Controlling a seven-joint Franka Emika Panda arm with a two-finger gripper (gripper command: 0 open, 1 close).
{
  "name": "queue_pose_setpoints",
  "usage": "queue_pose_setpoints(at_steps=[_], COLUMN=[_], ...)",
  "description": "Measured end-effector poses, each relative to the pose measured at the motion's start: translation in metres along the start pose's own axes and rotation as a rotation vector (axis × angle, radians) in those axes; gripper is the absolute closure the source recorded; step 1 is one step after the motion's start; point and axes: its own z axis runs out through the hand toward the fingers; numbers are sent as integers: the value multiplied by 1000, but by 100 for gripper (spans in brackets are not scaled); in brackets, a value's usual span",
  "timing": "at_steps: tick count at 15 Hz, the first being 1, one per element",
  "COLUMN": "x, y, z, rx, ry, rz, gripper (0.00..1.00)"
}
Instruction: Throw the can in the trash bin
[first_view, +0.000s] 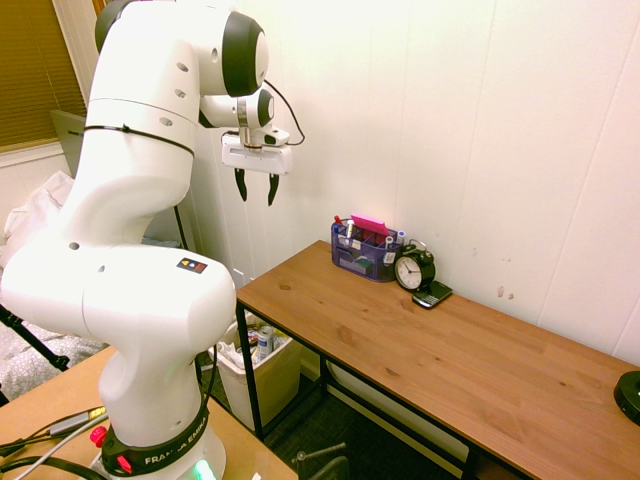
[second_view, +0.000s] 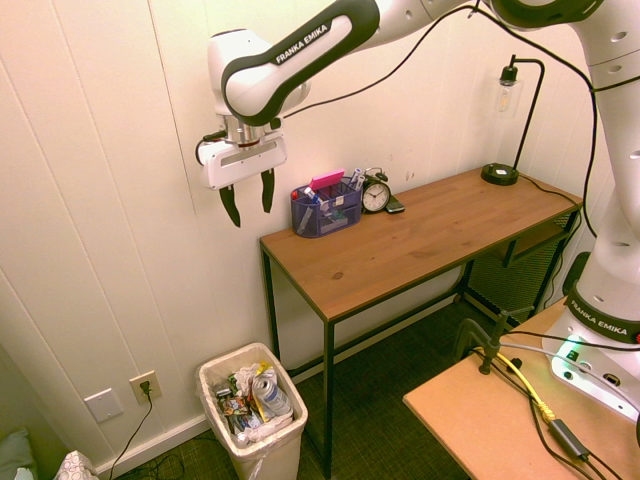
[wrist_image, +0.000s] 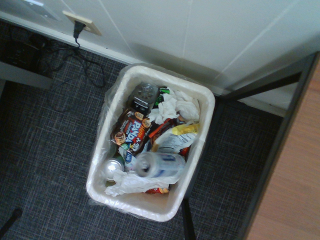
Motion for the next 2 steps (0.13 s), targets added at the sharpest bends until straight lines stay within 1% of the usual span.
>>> queue_pose_setpoints(at_steps=[2], x=[11], y=[31], z=[4], rx=[-1], ry=[-4], rz=[44], gripper=[0])
